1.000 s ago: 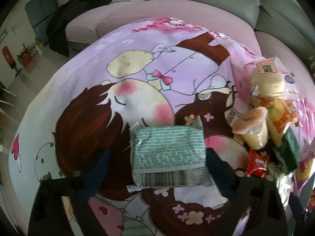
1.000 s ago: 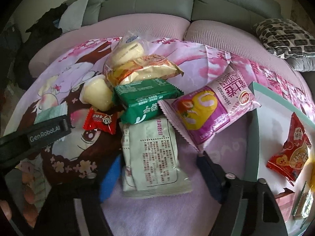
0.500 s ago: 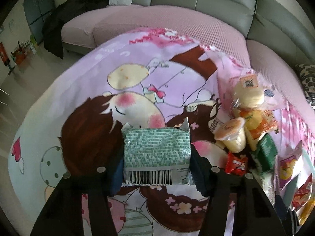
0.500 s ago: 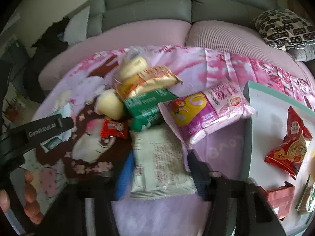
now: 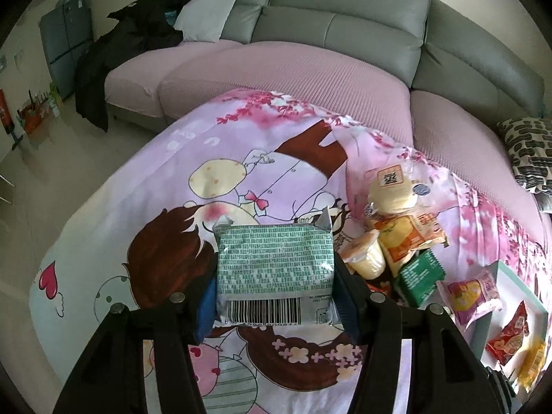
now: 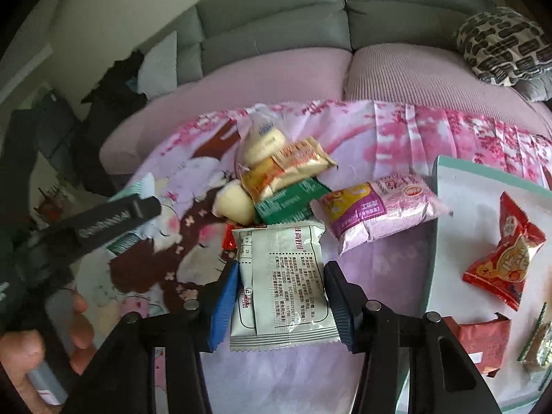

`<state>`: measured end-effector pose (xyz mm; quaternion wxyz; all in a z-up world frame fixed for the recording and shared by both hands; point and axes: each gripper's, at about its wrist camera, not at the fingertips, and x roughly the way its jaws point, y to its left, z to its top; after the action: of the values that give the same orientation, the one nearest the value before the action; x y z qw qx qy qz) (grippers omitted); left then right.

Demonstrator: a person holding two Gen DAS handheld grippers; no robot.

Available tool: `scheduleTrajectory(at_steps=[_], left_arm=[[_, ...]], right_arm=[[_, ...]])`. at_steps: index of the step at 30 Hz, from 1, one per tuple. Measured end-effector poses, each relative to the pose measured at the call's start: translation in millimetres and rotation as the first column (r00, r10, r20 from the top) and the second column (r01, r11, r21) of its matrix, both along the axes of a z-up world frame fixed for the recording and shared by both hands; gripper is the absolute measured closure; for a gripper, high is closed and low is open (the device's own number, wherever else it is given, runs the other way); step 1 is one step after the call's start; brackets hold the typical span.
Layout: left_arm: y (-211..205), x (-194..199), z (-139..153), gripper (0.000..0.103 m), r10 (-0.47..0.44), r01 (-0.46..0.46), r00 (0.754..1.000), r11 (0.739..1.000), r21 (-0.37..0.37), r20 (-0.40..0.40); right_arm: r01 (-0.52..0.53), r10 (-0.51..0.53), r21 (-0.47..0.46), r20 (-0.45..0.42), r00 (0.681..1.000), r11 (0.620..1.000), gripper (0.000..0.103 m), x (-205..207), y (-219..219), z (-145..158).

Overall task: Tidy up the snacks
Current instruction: 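Carry both packs over the white tray and open both grippers to release them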

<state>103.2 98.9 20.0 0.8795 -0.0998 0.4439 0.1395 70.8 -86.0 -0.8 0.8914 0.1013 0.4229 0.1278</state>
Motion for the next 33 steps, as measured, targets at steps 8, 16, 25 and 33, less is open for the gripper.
scheduleTrajectory(at_steps=[8,16,25,33], left_arm=[[-13.1,-3.0,10.6,0.043,-0.030,0.029,0.999,0.999,0.019,0.023],[-45.9,-5.3,25.9,0.043,-0.113,0.110,0.992,0.993,0.036,0.061],[-112.4,-6.2,33.3,0.043,-0.272,0.268,0.958,0.962,0.050,0.092],[-180.0,-9.9,24.8,0.043,-0.444,0.440,0.890,0.896,0.062,0.099]], right_arm=[[0.054,-0.054,0.022,0.037,0.998,0.998,0.050,-6.7,-19.1,15.5],[0.186,-0.187,0.020,0.084,0.979,0.982,0.050,-16.6,-63.8,29.5],[0.411,-0.411,0.024,0.098,0.906,0.911,0.050,-35.5,-147.6,35.1],[0.589,-0.588,-0.001,0.065,0.807,0.808,0.050,-56.5,-220.7,27.0]])
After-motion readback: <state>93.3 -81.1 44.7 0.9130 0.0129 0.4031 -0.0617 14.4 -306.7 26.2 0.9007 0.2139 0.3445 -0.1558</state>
